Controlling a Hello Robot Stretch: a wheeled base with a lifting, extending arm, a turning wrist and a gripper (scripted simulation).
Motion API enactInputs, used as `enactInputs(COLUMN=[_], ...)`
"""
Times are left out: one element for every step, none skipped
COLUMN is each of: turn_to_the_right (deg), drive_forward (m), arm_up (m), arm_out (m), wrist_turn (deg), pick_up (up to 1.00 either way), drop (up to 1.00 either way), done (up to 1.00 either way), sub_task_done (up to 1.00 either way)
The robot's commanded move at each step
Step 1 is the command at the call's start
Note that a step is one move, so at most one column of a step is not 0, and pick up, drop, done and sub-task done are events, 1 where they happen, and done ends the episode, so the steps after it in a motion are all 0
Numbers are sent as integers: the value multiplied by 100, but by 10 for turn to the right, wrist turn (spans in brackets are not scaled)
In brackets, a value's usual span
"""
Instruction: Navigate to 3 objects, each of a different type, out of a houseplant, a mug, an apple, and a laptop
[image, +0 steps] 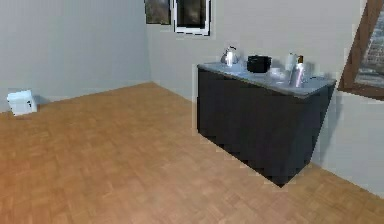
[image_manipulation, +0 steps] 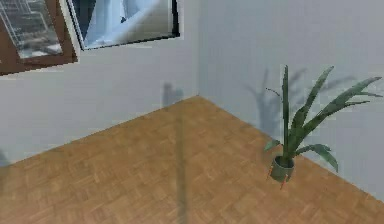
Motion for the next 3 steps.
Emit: enactInputs(turn_to_the_right=[0,-30,0], drive_forward=[100,0,60], arm_up=[0,0,0], arm_out=[0,0,0], wrist_turn=[0,0,0], pick_up=[0,0,0], drop=[0,0,0], done=[0,0,0], sub_task_done=[0,0,0])
